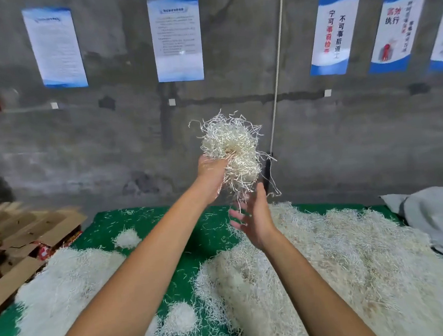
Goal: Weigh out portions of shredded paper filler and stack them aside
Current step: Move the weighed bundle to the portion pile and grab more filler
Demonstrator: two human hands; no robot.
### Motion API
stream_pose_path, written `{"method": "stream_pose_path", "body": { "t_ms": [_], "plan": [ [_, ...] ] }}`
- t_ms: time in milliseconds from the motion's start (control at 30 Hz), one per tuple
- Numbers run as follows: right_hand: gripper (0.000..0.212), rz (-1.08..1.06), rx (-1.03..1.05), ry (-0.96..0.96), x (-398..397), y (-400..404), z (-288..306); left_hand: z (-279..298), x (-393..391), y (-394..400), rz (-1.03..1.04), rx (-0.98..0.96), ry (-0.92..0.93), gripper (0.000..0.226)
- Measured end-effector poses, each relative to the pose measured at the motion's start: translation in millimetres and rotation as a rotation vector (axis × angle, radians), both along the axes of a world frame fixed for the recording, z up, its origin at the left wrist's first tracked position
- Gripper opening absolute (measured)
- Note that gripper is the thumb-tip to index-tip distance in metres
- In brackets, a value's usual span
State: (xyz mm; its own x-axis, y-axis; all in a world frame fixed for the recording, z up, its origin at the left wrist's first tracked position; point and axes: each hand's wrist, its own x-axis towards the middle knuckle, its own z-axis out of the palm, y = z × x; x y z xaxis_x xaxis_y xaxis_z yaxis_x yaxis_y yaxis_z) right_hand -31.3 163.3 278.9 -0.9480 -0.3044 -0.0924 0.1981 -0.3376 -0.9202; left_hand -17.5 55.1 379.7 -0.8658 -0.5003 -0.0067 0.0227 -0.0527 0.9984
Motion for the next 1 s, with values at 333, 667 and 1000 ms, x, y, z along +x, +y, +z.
{"method": "stream_pose_path", "body": {
  "t_ms": [333,667,1000],
  "plan": [
    [0.107,0.136,-0.044,-0.151,95.9,-14.8,-111.7,-176.1,113.4,-26.0,-0.163,-0.560,-0.205,0.014],
    [0.053,-0.006,0.975,0.263,191.2,8.9,-305.3,-405.1,233.4,-66.2,-0.386,-0.482,-0.582,0.031],
    [0.090,0.127,1.221,0.459,203.1,26.3,-315.7,-436.0,251.5,-68.9,0.014,-0.299,-0.378,0.034]
  ]
}}
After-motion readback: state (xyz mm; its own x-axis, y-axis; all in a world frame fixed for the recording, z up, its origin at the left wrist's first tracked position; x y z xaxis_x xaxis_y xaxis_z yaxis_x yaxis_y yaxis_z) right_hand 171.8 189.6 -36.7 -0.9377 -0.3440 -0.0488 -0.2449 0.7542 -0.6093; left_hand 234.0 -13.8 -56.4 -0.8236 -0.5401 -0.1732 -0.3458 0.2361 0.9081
